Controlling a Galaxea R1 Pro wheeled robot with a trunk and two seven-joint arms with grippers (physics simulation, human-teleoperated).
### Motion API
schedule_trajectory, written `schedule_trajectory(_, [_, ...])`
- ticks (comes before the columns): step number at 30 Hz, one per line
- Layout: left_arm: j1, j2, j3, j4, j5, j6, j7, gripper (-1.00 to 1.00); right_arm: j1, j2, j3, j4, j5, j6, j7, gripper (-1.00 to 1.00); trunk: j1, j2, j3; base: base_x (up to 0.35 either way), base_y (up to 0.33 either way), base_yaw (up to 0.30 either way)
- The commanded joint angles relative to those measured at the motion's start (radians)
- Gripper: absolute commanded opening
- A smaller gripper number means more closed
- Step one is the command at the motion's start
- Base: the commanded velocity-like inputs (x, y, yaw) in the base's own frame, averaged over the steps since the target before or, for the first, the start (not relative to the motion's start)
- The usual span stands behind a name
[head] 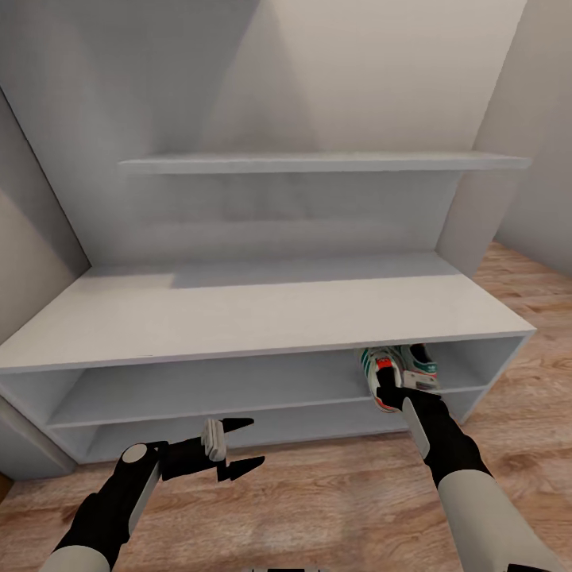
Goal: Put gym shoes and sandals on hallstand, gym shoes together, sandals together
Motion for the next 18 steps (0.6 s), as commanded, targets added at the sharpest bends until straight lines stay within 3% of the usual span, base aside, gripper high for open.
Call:
schedule_trajectory(1, [0.000,0.000,0.001,0.000,-0.001,-0.006,-0.003,1.00,0.000,0.000,0.001,-0.001,-0.010,0.004,-0.007,-1.00,0.000,0.000,-0.001,0.042,0.000,0.000])
schedule_trajectory(7, [0.000,0.000,0.001,0.000,-0.001,-0.006,-0.003,1.00,0.000,0.000,0.000,0.000,-0.010,0.004,-0.007,-1.00,0.000,0.000,-0.001,0.021,0.000,0.000])
schedule_trajectory(14, [0.000,-0.002,0.000,0.001,-0.002,-0.006,-0.003,1.00,0.000,0.000,-0.001,0.000,-0.010,0.004,-0.007,-1.00,0.000,0.000,-0.001,0.149,0.000,0.000])
schedule_trajectory(18, [0.000,-0.024,-0.009,0.014,-0.002,-0.006,-0.003,1.00,0.000,-0.001,-0.001,0.000,-0.010,0.004,-0.007,-1.00,0.000,0.000,-0.001,0.014,0.000,0.000])
